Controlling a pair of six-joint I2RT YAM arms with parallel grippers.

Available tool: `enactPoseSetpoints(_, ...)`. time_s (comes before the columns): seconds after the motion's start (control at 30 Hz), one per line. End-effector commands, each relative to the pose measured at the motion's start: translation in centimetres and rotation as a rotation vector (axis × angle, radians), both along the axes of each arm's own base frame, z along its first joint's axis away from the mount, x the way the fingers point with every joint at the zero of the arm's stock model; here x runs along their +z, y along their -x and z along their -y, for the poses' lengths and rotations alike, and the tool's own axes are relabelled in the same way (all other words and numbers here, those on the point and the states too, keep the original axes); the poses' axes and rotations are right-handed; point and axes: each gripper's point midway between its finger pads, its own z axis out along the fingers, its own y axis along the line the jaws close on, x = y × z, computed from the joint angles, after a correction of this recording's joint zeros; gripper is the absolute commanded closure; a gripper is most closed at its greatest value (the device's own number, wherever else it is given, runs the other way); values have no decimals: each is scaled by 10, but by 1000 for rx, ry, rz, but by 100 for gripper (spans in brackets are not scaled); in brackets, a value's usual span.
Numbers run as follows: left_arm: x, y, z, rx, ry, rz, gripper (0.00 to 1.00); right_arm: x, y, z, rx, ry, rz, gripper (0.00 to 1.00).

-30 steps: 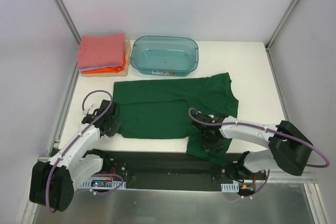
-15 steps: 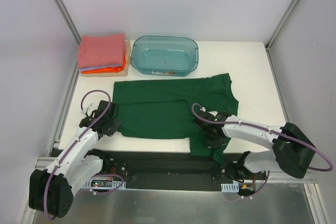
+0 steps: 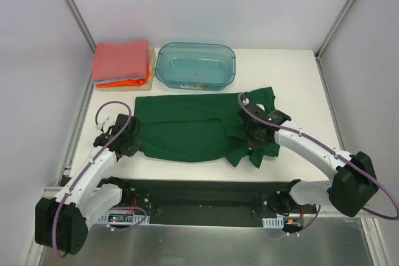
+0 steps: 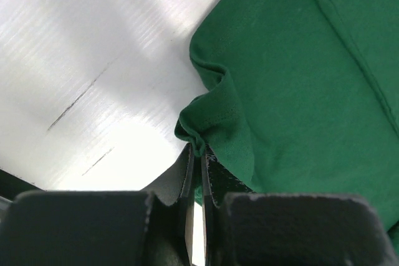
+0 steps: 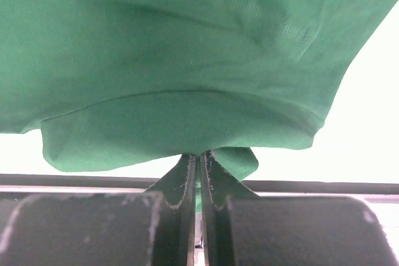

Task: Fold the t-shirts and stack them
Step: Fold the other side of the tshirt into a rectangle

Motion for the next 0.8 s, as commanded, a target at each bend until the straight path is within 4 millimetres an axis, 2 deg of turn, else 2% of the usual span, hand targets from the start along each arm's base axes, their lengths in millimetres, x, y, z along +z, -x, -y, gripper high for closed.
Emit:
enactPoseSetpoints(0.0, 15, -15, -7, 19, -38, 24, 100, 29, -34, 8, 15, 39, 89, 100)
enactPoseSetpoints(0.2, 19, -27, -13, 38, -64, 6, 100, 49, -75, 10, -36, 31, 168, 100)
enactPoseSetpoints(0.37, 27, -45, -16, 42, -91, 17, 100, 52, -103, 6, -47, 3, 175, 100)
enactPoseSetpoints(0.6, 24, -66, -20, 68, -87, -14, 100, 46, -136, 10, -83, 8, 163, 100)
enactPoseSetpoints(0.77, 23, -81, -23, 63, -78, -26, 100, 40, -148, 10, -95, -7, 144, 100)
